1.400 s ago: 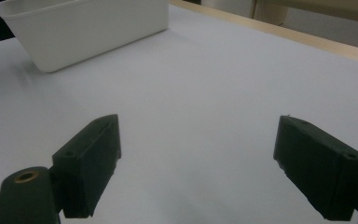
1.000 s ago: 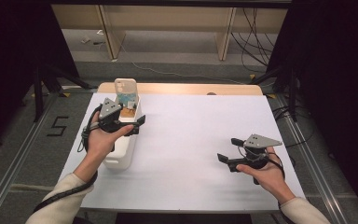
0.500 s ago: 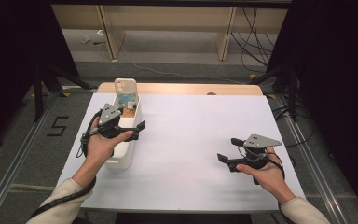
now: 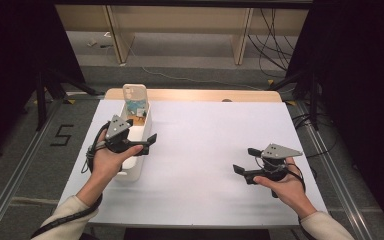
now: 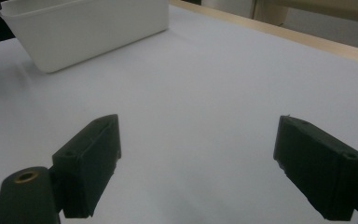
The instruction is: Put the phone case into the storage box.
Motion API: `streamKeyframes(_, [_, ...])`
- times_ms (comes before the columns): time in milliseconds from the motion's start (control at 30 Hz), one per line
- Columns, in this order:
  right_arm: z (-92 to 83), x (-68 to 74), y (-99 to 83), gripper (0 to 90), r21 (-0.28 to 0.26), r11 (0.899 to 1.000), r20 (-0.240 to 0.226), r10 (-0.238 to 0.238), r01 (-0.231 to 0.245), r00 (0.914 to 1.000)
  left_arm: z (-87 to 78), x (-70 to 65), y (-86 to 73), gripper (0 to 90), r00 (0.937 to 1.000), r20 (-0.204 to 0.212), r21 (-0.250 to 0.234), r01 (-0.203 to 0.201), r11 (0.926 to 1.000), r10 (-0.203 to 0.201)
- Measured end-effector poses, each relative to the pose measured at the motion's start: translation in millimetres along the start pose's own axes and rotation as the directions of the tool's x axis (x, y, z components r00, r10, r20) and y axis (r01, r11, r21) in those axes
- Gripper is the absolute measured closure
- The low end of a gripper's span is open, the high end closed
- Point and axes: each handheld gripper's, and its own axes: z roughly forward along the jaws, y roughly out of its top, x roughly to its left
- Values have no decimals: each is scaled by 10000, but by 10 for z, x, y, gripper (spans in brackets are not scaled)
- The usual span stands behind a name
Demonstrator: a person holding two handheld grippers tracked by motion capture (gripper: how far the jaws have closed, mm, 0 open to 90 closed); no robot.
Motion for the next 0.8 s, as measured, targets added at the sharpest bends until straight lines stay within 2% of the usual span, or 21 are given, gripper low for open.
streamKeyframes(800, [-11, -11, 1, 157, -20, 10000, 14, 33, -33, 10000, -32, -26, 4, 29, 9999, 96, 10, -65, 10000, 65])
